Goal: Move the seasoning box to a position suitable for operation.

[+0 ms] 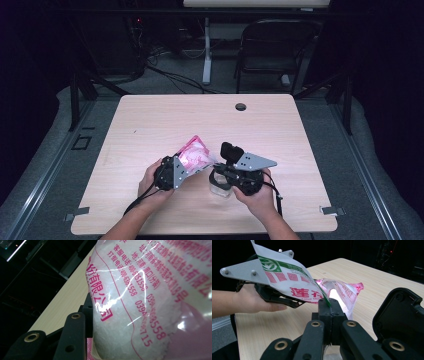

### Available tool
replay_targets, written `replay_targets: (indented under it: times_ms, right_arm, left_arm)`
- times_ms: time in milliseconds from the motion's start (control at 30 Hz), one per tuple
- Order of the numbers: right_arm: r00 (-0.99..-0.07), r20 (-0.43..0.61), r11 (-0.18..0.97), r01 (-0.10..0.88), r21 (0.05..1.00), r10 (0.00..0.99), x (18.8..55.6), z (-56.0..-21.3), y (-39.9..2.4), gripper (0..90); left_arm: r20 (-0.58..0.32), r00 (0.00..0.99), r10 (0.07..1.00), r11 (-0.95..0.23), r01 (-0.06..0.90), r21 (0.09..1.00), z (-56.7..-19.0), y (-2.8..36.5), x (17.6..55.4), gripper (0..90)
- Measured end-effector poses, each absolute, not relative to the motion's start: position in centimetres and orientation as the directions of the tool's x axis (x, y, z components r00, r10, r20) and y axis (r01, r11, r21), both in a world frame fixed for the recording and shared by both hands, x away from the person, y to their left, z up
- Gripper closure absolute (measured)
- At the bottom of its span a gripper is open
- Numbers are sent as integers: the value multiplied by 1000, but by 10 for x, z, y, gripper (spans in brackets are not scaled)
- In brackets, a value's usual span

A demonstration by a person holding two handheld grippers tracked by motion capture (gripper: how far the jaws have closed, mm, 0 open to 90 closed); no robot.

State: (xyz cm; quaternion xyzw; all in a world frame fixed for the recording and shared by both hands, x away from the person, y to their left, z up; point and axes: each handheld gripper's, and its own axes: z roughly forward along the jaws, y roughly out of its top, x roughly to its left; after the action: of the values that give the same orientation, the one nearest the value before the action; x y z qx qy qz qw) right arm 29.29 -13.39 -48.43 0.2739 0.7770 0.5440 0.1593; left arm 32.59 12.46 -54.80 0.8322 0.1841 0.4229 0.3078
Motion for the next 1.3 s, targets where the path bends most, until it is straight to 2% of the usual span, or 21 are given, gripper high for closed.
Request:
replay_targets:
  times_ms: [533,1300]
  right_arm:
    - [-808,51,266,253,930,587,291,-486,-135,900]
    - [-795,54,270,268,925,604,287,-491,-140,900]
  left_arm:
    - [667,527,528,-784,0,620,-542,126,323,632]
    - [724,506,470,-822,-49,567,-540,121,323,632]
